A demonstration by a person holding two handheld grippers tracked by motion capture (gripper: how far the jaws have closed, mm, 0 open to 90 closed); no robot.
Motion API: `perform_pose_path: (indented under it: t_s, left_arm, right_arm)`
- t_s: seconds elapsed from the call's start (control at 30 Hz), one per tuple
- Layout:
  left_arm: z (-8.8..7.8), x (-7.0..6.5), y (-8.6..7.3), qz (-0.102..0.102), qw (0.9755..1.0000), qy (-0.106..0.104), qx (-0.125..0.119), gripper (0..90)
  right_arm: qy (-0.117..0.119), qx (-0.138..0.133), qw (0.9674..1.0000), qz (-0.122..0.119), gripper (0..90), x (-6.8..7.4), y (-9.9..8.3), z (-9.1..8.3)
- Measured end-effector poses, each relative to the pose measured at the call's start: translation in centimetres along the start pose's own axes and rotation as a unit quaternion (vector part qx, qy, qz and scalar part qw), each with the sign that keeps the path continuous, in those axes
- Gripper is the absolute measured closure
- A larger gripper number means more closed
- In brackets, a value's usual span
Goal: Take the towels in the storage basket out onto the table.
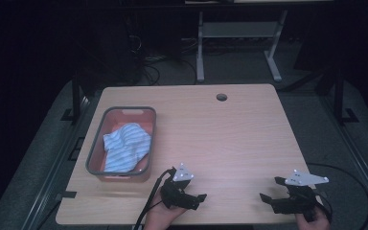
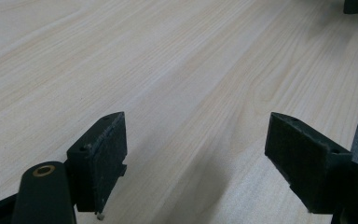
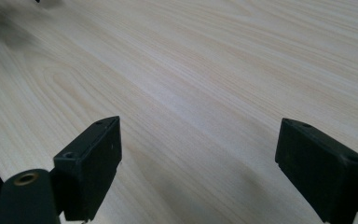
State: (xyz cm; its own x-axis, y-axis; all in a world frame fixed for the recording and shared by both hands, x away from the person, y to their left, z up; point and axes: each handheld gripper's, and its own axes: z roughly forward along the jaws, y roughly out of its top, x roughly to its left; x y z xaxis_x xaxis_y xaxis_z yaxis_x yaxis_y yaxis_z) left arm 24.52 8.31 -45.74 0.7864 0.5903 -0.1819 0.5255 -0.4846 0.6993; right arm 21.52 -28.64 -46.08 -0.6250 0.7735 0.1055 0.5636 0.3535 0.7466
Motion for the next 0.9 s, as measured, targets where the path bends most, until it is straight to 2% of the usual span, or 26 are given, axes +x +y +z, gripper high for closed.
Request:
perform_pose_path:
  t_s: [0.17,0.37,0.5,0.6,0.73,0.9]
  left_arm:
    - [0.0,0.2,0.0,-0.001,1.0,-0.001,-0.001,20.6]
    - [0.0,0.1,0.6,-0.015,0.9999,-0.005,-0.003,20.6]
    - [-0.1,0.0,2.0,-0.002,1.0,-0.004,0.006,20.1]
    - [-0.3,0.0,3.2,-0.004,1.0,-0.005,-0.001,20.0]
    - [-0.1,0.5,5.0,0.0,0.9998,-0.008,0.016,19.0]
    - [0.0,1.2,6.9,0.001,0.9995,-0.019,0.027,19.1]
  right_arm:
    - [0.002,0.001,1.0,-0.001,14.0,0.0,0.1,0.1]
    - [0.002,0.002,1.0,0.0,14.0,0.2,0.1,0.1]
    - [0.0,0.0,1.0,-0.003,14.0,0.2,0.2,0.2]
    - [0.0,0.002,1.0,-0.003,14.0,0.3,0.2,0.3]
    - [-0.002,0.002,1.0,-0.001,14.0,0.1,0.2,0.4]
    - [-0.003,0.0,1.0,0.002,14.0,0.1,0.1,0.2]
